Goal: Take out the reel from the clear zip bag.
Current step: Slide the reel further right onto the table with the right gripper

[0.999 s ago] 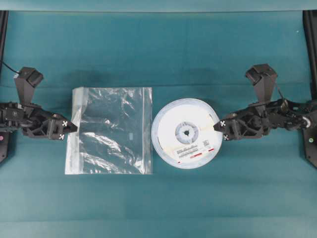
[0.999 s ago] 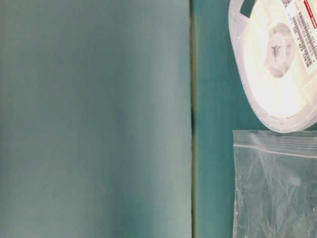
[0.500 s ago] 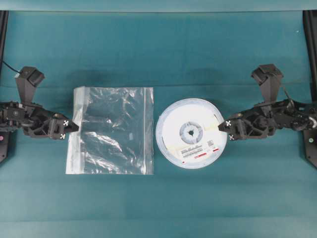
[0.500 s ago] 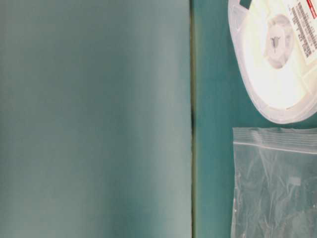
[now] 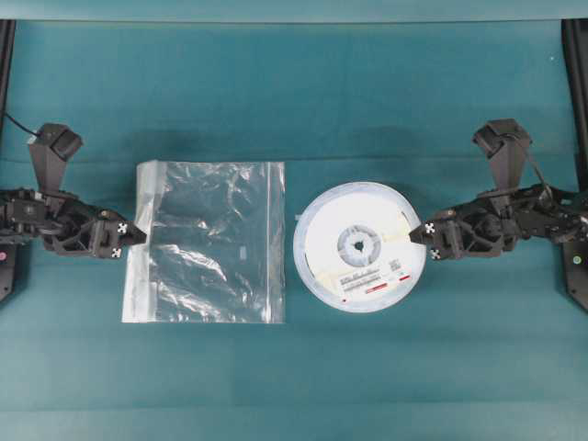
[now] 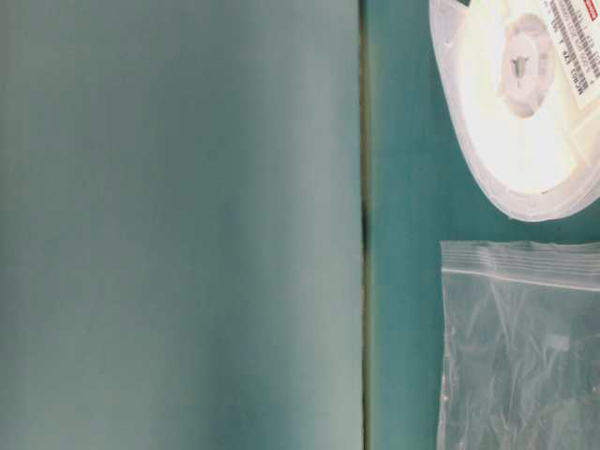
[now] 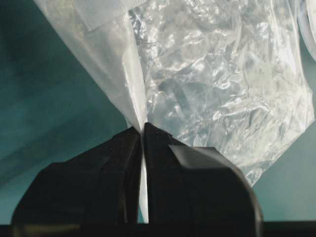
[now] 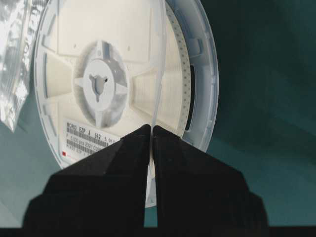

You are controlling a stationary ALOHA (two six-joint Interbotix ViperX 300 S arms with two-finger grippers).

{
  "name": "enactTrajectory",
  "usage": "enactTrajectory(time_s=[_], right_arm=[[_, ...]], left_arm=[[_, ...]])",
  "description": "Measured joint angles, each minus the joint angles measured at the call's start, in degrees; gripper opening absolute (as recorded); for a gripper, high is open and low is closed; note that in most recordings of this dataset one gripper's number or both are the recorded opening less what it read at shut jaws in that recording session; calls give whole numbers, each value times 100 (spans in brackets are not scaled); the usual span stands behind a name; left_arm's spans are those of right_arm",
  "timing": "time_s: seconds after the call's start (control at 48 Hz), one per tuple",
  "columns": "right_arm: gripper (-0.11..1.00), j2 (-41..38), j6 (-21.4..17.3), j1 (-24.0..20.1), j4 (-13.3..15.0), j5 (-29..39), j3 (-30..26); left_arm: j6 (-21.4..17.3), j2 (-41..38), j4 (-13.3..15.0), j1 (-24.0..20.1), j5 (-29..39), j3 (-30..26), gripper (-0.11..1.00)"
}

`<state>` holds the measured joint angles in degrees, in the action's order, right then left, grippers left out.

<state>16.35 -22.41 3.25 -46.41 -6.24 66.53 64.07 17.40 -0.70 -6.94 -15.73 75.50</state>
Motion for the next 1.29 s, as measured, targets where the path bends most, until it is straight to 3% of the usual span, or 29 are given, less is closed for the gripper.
enactTrajectory(time_s=[0.645, 0.812, 0.958, 1.041, 1.291], right_arm=[[6, -378, 0, 9, -97, 229, -114], [21, -545, 0, 9, -97, 211, -193], [53, -554, 0, 9, -97, 237, -211], [65, -545, 0, 9, -97, 237, -211], [67, -554, -9, 141, -97, 229, -211]], left_arm=[[0, 0, 9, 0, -9, 0, 3], [0, 0, 0, 0, -9, 0, 3], [0, 0, 0, 0, -9, 0, 3], [0, 0, 0, -9, -9, -9, 3], [0, 0, 0, -9, -9, -9, 3]])
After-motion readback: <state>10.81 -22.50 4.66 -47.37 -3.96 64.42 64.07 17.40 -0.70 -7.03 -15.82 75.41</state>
